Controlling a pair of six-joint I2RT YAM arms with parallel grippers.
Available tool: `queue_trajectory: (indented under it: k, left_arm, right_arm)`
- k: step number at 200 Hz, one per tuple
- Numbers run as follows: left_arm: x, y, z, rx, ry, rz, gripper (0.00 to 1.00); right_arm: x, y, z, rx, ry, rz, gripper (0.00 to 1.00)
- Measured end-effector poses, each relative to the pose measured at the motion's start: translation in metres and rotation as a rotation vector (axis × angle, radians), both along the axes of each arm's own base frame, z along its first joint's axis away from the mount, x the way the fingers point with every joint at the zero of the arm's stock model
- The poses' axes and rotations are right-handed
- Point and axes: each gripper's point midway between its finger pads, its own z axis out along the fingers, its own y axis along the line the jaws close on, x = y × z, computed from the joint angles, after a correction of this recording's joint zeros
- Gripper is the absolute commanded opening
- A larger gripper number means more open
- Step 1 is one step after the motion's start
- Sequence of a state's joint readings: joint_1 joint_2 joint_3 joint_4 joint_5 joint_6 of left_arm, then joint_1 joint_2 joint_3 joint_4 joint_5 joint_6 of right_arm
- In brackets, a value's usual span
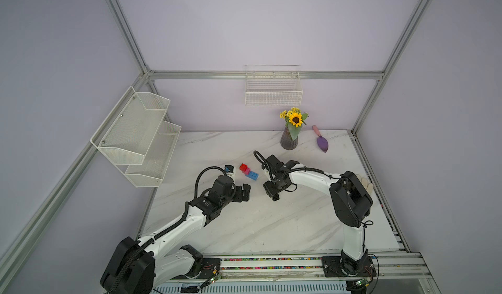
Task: Assemble the letter v with lego
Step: Pick up the lego brick from the center of the board.
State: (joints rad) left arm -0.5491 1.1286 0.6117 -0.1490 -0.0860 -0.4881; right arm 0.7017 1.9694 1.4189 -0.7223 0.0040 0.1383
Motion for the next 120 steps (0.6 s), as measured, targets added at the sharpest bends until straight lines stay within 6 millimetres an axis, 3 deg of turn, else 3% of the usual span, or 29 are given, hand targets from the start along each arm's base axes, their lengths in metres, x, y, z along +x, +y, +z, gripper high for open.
queue_trajectory:
  k: [30,67,99,120]
  left_arm:
    - [-0.001,0.001,-0.003,0.007,0.01,0.001,1.0]
    - [0.0,0.002,-0.003,0.011,0.008,0.006,1.0]
    - [0.0,0.002,-0.005,0.015,0.013,0.006,1.0]
    - [0.0,0.001,-0.011,0.023,0.027,0.005,1.0]
  right_arm:
    - [-0.004,-0.004,-0.01,-0.002,0.0,-0.018,0.66]
    - [-0.027,-0.018,-0.016,0.01,-0.043,-0.028,0.66]
    - [-0.035,-0.009,-0.005,0.074,-0.151,-0.026,0.66]
    - [-0.042,0.0,-0.011,0.082,-0.215,-0.027,0.66]
